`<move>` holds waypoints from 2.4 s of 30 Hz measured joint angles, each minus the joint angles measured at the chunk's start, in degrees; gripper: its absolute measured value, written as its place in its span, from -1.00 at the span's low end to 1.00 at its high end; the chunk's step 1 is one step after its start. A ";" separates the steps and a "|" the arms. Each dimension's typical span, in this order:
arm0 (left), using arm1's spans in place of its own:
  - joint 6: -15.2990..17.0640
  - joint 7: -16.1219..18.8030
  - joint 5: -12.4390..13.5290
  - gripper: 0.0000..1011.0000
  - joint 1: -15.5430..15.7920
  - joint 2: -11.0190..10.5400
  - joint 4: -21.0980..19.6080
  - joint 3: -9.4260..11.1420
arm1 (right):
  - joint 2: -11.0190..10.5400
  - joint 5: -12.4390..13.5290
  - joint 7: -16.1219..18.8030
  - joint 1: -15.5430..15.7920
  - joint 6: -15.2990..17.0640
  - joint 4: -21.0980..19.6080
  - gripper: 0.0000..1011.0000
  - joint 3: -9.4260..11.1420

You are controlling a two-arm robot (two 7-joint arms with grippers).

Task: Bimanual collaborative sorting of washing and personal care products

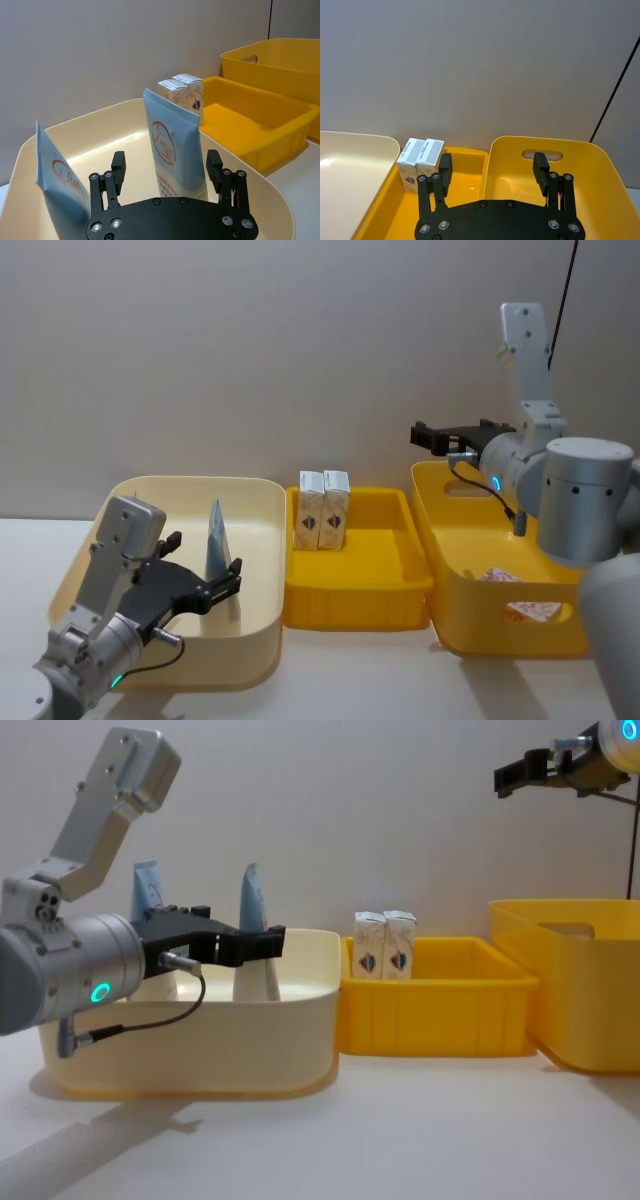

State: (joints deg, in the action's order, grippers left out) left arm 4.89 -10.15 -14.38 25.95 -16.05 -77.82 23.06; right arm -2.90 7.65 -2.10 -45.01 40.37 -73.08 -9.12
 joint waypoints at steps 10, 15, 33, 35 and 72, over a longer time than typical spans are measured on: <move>-0.40 -1.46 0.19 0.99 1.84 1.04 1.52 0.23 | 0.00 0.00 0.00 0.00 0.00 0.00 0.98 0.00; -0.40 -2.05 0.77 0.98 2.58 1.44 1.75 0.55 | 0.00 0.00 0.00 0.00 0.00 0.00 0.98 0.00; -0.39 -2.84 1.68 0.52 3.67 1.95 1.99 0.98 | 0.00 0.00 0.00 0.00 0.00 0.00 0.98 0.00; -0.38 -2.87 1.72 0.41 3.69 1.97 2.00 1.00 | 0.00 0.00 0.00 0.00 0.00 0.00 0.98 0.00; -0.35 -3.07 1.92 -0.75 3.97 2.11 2.05 1.11 | 0.00 0.00 0.00 0.00 0.00 0.00 0.98 0.00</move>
State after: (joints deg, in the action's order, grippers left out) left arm 4.55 -13.23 -12.46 29.92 -13.94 -75.77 24.17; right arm -2.90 7.65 -2.10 -45.01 40.36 -73.08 -9.11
